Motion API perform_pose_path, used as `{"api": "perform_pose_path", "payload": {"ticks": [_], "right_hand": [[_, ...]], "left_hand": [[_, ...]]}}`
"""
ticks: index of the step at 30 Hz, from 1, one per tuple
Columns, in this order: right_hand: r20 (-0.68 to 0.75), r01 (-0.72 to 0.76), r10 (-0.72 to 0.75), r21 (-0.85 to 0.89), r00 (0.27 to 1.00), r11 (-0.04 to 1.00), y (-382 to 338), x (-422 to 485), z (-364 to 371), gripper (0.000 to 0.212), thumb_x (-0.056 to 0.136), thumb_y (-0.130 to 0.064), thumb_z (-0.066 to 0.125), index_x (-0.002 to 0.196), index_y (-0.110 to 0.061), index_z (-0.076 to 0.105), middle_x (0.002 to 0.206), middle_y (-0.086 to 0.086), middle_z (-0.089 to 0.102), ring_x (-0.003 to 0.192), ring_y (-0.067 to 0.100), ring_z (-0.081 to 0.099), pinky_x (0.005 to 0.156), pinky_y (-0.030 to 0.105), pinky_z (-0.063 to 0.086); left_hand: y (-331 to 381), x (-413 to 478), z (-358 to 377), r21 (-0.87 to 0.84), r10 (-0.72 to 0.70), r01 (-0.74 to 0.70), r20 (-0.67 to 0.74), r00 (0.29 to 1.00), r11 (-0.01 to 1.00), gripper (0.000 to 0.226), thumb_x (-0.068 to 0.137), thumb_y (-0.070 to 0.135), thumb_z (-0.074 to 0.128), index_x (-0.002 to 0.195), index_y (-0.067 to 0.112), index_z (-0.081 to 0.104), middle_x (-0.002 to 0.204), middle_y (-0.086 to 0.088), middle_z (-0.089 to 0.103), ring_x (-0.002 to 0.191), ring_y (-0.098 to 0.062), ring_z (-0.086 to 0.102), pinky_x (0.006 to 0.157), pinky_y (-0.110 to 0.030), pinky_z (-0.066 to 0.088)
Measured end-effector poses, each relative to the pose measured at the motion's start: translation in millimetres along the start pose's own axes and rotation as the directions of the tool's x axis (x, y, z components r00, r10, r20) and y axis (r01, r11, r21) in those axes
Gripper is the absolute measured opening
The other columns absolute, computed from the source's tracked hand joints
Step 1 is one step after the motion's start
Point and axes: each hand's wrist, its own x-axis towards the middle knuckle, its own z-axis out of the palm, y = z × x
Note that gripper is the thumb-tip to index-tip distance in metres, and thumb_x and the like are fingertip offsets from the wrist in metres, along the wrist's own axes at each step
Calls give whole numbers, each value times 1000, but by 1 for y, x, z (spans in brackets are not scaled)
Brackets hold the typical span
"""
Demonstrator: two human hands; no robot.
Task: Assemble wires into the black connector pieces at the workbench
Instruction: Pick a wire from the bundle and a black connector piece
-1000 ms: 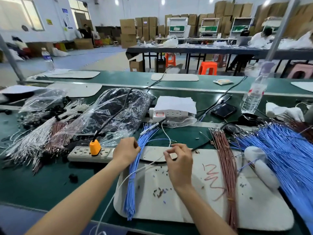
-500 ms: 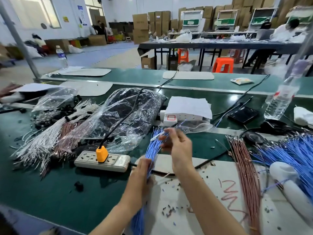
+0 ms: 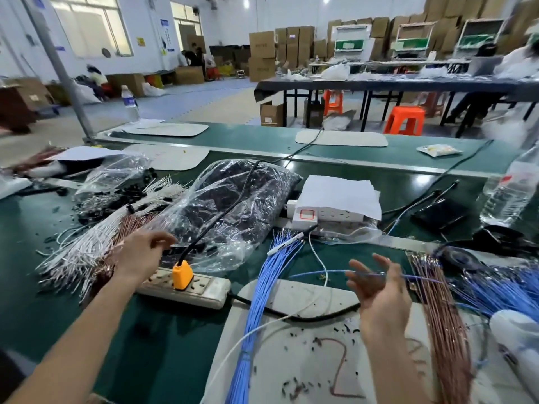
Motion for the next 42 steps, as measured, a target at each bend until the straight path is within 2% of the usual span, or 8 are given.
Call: {"api": "perform_pose_path", "payload": {"ticks": [5,15,21,24,26,31,36,42], "right_hand": [[34,-33,35,-38,999,999,18,-2,-8,36,103,-24,39,94,-2,65,78,15,67,46,15,53,42,18,43],[36,-93,100,-161,994,983,26,2,-10,25,101,-10,43,93,1,64,74,13,66,48,10,59,48,17,50],[14,-75,78,-164,997,984,28,5,-10,23,100,-15,47,84,-5,59,66,10,68,52,16,63,51,20,53],[-19,-7,2,-240,1000,971,30,5,-11,22,98,-13,51,81,-7,62,62,3,66,54,14,53,49,16,46],[-27,1,-6,-175,1000,985,27,4,-7,34,103,-23,41,82,-5,61,61,4,67,52,16,52,48,18,45],[14,154,-154,-144,988,978,-5,-11,1,33,105,-29,33,83,-12,51,64,10,70,49,20,63,48,22,52],[188,310,-257,-352,948,883,-52,-14,-22,21,102,-9,41,91,-13,59,69,1,70,56,8,59,54,16,49],[298,158,-42,-375,954,914,-44,-8,-40,24,103,-18,33,93,-10,52,64,14,68,51,26,63,50,29,54]], "left_hand": [[12,48,38,115,108,-202,543,833,973,22,86,17,69,105,28,68,102,-6,70,79,-15,64,71,-23,51],[29,68,72,314,241,-453,531,812,835,23,88,19,63,108,9,67,106,-9,69,99,-25,63,75,-21,42],[59,48,15,65,-99,97,29,995,993,22,92,17,61,110,6,66,99,-15,68,79,-26,64,73,-36,55],[97,4,-14,-264,65,-194,-429,901,945,22,91,16,63,112,14,65,99,-5,71,76,-17,66,66,-21,53],[134,-43,6,-574,196,-331,-285,938,749,15,88,12,64,100,21,67,87,9,72,69,-7,69,62,-12,53],[171,-113,113,-865,265,112,270,925,489,19,86,-15,55,83,3,53,80,-14,62,72,-18,72,67,-20,55],[150,-128,162,-849,385,171,394,835,499,24,85,-12,59,86,10,52,75,3,71,79,-15,70,75,-22,54],[150,-131,162,-786,538,-149,258,803,600,32,86,-3,64,99,26,69,97,0,65,86,-3,65,77,-14,48]]}}
